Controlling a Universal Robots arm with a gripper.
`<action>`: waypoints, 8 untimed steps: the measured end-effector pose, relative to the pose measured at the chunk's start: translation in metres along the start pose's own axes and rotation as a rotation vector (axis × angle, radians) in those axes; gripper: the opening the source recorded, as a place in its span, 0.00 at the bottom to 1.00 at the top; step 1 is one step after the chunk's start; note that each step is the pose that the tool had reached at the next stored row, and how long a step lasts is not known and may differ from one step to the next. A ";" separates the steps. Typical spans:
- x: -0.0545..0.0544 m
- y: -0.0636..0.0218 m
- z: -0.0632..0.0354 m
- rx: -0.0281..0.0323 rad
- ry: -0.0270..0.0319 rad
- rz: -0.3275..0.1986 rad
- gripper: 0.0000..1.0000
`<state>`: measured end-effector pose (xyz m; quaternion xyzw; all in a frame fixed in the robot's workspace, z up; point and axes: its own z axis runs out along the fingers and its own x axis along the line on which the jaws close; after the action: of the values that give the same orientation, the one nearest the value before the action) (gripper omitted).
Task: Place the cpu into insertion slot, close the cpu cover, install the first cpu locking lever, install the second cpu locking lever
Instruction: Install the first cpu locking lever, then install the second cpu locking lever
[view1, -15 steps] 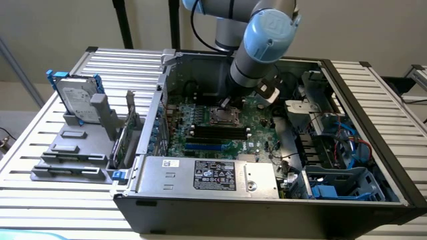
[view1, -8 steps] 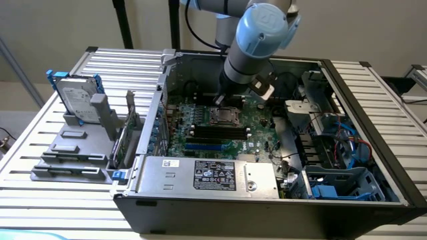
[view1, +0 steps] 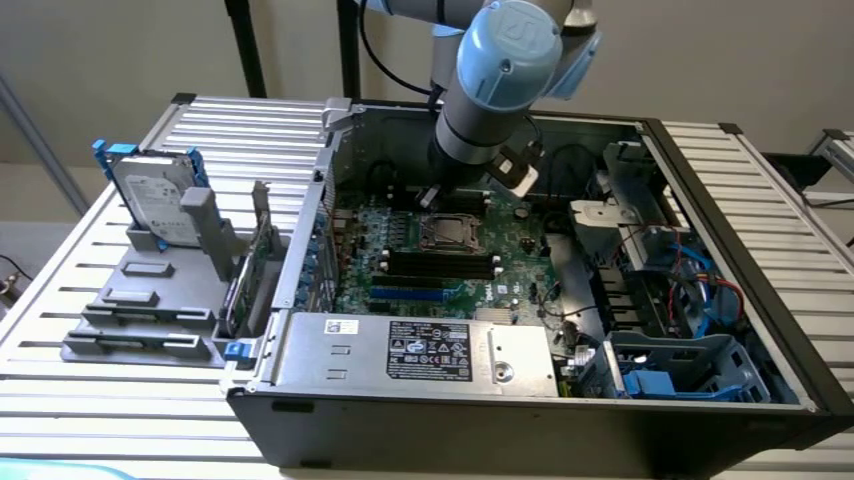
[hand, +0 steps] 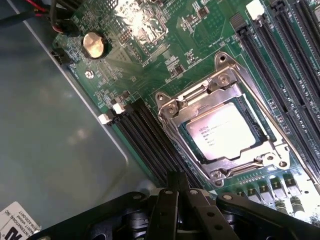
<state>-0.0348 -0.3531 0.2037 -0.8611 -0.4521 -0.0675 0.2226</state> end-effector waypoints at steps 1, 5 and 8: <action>0.000 0.0000 0.0000 0.0000 0.0000 0.000 0.11; 0.000 0.0000 -0.0001 0.0000 -0.0001 0.000 0.11; 0.000 0.0000 -0.0001 0.0000 -0.0001 0.000 0.11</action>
<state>-0.0348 -0.3531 0.2037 -0.8612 -0.4520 -0.0675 0.2226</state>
